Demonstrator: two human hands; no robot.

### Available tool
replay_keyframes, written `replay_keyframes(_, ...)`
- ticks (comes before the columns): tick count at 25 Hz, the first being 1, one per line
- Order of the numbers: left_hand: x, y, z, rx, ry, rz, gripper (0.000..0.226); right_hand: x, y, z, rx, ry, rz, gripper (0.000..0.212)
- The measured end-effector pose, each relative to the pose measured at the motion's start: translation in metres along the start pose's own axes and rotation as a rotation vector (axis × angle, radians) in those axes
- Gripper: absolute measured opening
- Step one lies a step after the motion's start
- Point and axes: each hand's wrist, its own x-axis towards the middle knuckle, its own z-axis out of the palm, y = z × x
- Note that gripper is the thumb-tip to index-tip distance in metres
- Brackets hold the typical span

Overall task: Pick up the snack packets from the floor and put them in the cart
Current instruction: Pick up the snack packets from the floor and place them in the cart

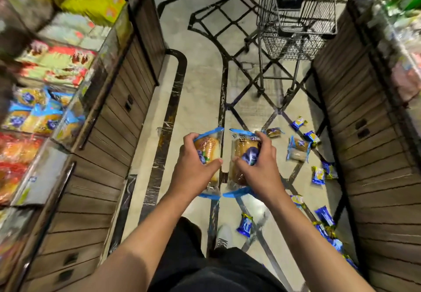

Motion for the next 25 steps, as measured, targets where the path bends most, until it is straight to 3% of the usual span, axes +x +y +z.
replay_keyframes(11, 0.188, 0.023, -0.044, 0.001, -0.008, 0.007, 0.076, 0.171, -0.065, 0.068, -0.036, -0.027, -0.028, 0.081)
replay_keyframes(25, 0.433, 0.086, -0.074, 0.032, -0.131, 0.060, 0.076, 0.382, -0.139, 0.121, -0.060, 0.111, 0.039, 0.080)
